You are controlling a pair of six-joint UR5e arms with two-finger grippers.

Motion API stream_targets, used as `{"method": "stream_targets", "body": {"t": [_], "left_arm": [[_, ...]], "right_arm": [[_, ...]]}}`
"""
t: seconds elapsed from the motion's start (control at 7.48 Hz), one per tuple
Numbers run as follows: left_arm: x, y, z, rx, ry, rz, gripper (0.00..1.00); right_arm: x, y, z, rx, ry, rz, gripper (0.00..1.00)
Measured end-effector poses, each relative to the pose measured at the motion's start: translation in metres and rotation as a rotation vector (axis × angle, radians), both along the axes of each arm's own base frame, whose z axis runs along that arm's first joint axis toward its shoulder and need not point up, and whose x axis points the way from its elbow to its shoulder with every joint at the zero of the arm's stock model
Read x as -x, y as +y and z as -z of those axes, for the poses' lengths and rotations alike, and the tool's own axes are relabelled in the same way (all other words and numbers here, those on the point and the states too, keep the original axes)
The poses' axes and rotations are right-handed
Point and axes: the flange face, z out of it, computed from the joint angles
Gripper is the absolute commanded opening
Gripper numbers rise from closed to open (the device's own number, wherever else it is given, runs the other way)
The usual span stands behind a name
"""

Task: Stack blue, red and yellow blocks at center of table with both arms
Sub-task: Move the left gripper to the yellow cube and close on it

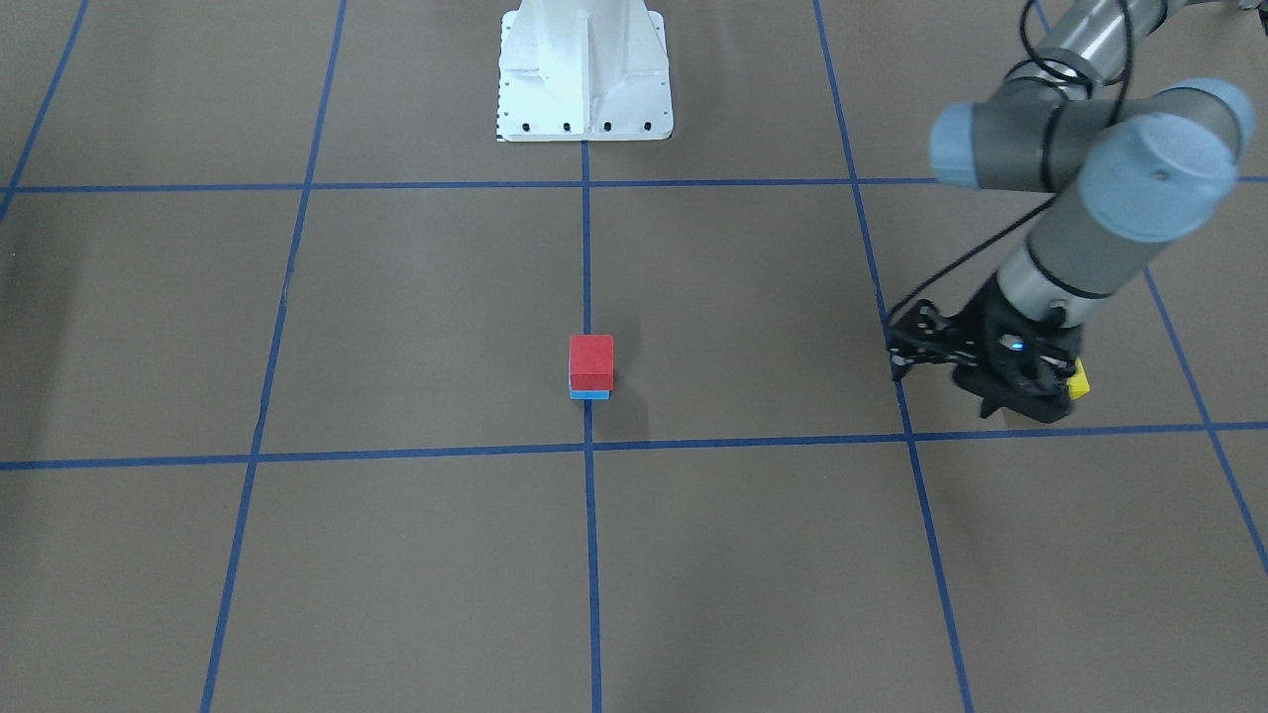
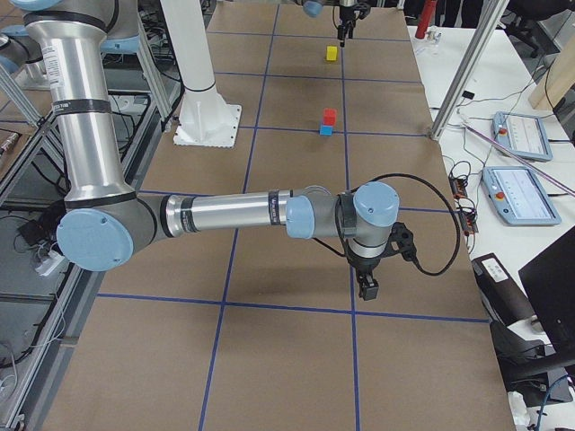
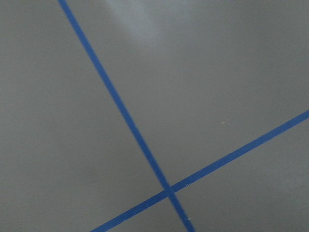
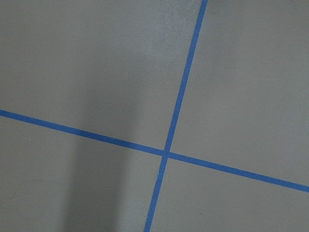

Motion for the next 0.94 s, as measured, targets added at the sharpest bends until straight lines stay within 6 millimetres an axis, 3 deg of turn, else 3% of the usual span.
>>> {"method": "stream_targets", "body": {"t": [0.13,0.4,0.67,0.94], "left_arm": [[0.014,0.015,-0.033,0.078,0.013,0.13,1.0],[0.029,0.031,-0.075,0.172,0.01,0.339,1.0],[0.025,0.037,-0.094,0.174,-0.018,0.362,1.0],[0.002,0.047,-0.097,0.166,-0.03,0.324,1.0]], "right_arm": [[0.0,0.0,0.0,0.0,0.0,0.0,1.0],[0.0,0.0,0.001,-0.004,0.0,0.001,1.0],[0.0,-0.002,0.004,-0.009,0.001,0.001,1.0],[0.0,-0.002,0.006,-0.014,0.001,0.001,1.0]]}}
